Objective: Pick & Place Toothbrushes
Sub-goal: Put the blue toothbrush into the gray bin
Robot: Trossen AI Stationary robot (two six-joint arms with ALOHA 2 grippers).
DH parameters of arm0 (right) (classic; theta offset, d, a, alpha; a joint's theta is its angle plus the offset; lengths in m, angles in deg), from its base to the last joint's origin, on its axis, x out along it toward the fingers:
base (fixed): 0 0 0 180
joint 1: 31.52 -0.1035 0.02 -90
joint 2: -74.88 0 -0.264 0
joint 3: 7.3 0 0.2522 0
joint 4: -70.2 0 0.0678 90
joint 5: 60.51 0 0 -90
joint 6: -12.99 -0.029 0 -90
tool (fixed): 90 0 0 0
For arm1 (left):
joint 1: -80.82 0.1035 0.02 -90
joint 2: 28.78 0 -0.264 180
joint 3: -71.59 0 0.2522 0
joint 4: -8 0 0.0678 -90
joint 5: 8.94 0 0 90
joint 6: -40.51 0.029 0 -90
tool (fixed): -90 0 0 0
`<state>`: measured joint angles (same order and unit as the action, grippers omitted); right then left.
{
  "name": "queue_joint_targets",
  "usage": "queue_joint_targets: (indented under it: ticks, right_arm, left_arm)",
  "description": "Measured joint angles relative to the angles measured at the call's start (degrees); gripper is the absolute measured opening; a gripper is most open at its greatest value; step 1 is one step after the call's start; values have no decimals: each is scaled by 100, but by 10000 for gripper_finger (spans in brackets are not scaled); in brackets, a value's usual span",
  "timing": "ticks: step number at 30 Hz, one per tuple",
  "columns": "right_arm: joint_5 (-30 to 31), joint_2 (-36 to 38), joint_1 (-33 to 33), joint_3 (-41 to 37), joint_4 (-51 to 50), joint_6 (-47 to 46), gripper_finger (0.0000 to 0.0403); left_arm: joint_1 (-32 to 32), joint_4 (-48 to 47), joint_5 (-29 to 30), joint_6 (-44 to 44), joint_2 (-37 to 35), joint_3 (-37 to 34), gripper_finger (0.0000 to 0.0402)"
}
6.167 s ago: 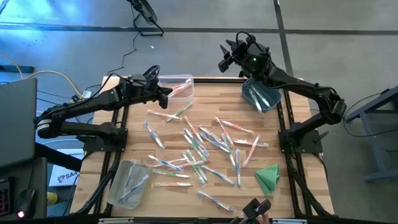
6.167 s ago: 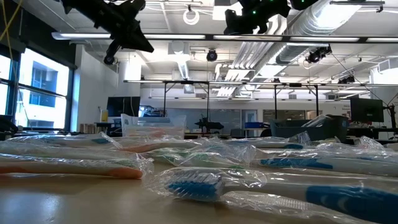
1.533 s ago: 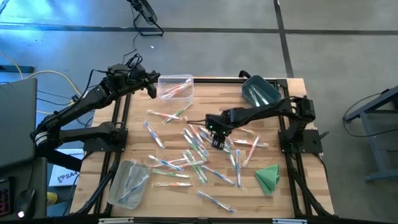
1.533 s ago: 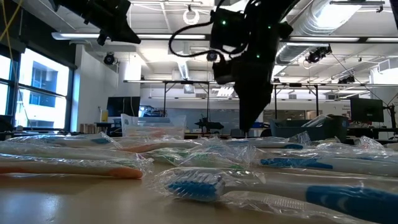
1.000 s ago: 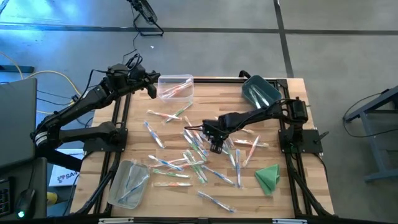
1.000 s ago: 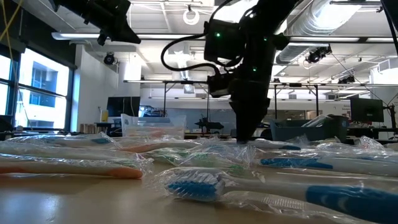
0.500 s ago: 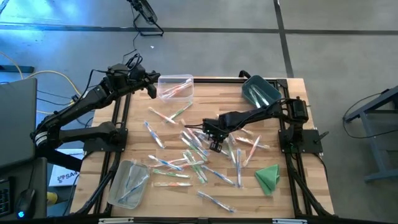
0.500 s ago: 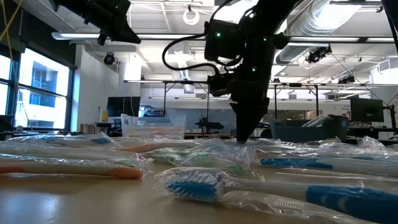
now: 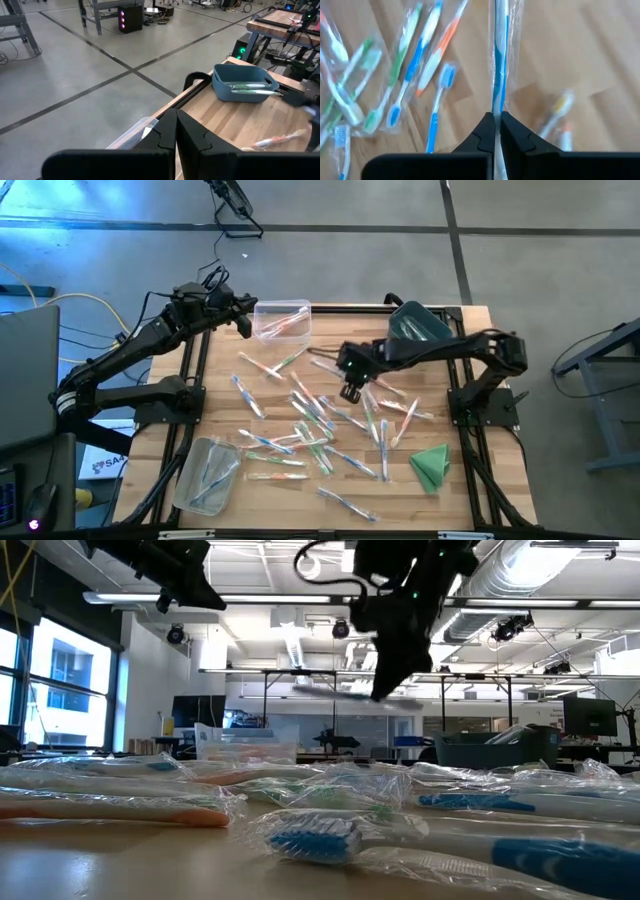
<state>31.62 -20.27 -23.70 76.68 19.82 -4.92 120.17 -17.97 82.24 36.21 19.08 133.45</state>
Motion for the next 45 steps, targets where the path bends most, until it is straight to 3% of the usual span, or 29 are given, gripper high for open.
queue_joint_targets:
  ticks: [10,16,20,26,32,37,45]
  right_arm:
    - [579,993,585,0,110,256,4]
    - [543,1284,1041,2,600,770,4]
    - [80,1298,1365,0,1242,1256,4]
    - [-927,1235,1794,0,2345,1757,4]
    - [-1629,1232,2088,2,2989,2132,4]
    - [-1760,1232,2294,0,2989,2269,4]
    - [-2078,1232,2454,0,3017,2373,4]
  left_arm:
    - [2,4,110,2,0,0,0]
    - [2,13,242,-30,0,0,0]
    - [1,78,119,-277,0,0,0]
    - [-2,459,-697,-643,162,2,31]
    - [-4,1022,-1814,173,569,0,74]
    - [4,1901,-2152,254,1077,0,61]
    - [2,3383,-2179,188,1836,0,22]
